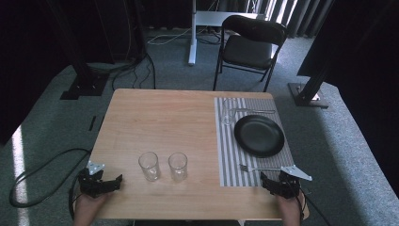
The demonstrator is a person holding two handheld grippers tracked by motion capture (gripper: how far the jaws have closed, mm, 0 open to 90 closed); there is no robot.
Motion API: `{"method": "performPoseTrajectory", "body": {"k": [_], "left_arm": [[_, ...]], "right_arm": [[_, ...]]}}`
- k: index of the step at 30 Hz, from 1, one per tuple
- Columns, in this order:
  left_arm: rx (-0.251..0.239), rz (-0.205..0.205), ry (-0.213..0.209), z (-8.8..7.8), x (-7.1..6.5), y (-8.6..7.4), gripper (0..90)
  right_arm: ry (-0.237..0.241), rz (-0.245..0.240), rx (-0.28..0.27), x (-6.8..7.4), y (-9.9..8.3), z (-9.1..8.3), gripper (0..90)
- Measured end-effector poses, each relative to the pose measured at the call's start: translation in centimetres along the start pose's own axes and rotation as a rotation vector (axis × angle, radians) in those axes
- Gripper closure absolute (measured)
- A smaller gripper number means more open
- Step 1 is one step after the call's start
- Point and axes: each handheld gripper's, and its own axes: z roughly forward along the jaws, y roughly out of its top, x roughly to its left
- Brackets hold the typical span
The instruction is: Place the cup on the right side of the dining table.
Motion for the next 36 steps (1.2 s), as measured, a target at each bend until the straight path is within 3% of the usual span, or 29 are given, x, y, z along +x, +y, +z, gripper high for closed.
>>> {"method": "performPoseTrajectory", "body": {"k": [19, 27, 31, 36], "left_arm": [[0.0, 0.0, 0.001, 0.0, 0.0, 0.0, 0.8], [0.0, 0.0, 0.001, 0.0, 0.0, 0.0, 0.8], [0.0, 0.0, 0.001, 0.0, 0.0, 0.0, 0.8], [0.0, 0.0, 0.001, 0.0, 0.0, 0.0, 0.8]], "right_arm": [[-0.085, 0.08, 0.052, -2.0, -2.1, -0.1, 13.2], [-0.136, 0.077, 0.059, -2.2, -2.3, 0.2, 12.3], [-0.172, 0.05, 0.078, -1.8, -2.2, 0.4, 12.4], [-0.174, 0.056, 0.078, -1.8, -2.2, 0.4, 12.4]]}}
